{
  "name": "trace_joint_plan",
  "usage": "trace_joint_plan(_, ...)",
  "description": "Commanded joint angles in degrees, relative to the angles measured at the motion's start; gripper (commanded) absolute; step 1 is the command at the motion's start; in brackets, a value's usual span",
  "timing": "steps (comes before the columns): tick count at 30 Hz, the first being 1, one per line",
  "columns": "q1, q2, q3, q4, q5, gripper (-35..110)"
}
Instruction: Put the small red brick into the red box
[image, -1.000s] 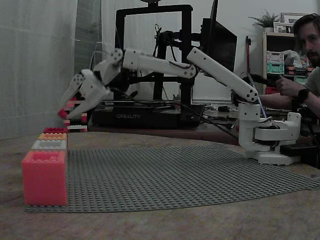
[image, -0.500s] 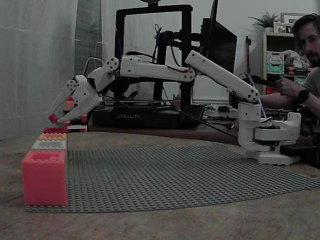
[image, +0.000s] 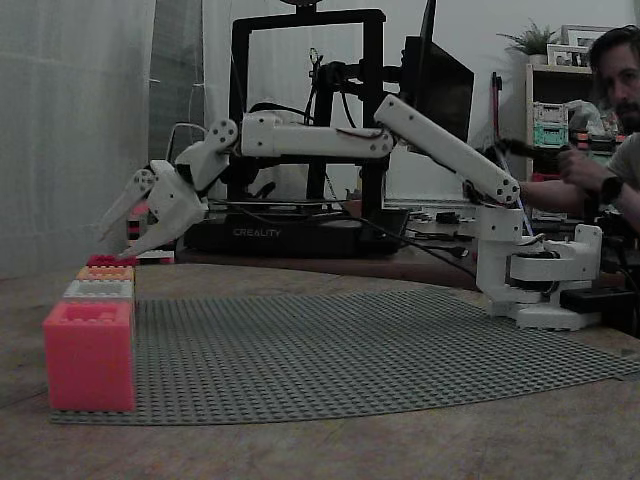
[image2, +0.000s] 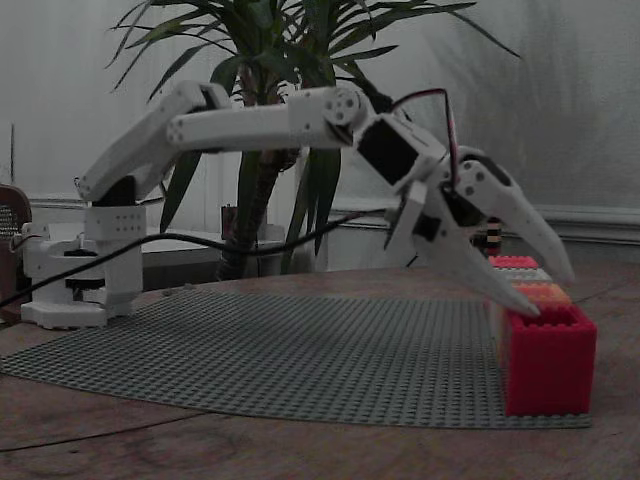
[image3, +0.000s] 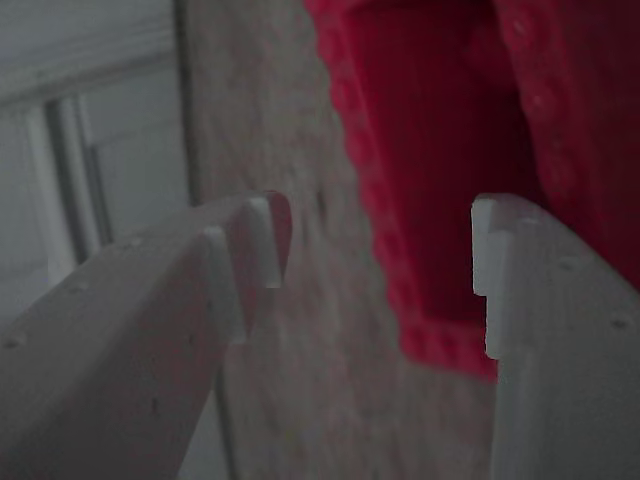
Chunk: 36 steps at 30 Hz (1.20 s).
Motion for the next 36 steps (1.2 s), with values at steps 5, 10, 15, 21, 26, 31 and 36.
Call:
trace_joint_plan(5,-1.5,35.9,19.2,5.3,1.7,7)
trace_joint_plan(10,-4.0,53.9,32.9,17.8,-0.8,0)
trace_joint_plan(15,-7.5,73.5,60.9,27.2,-5.0,0)
trace_joint_plan(21,-12.9,98.0,97.5,24.2,-4.1,0)
trace_joint_plan(26,-14.8,117.2,116.8,20.7,-2.9,0)
trace_joint_plan(31,-16.1,134.2,130.4,19.2,-1.3,0)
trace_joint_plan(36,-16.9,145.2,134.0,24.9,0.6,0)
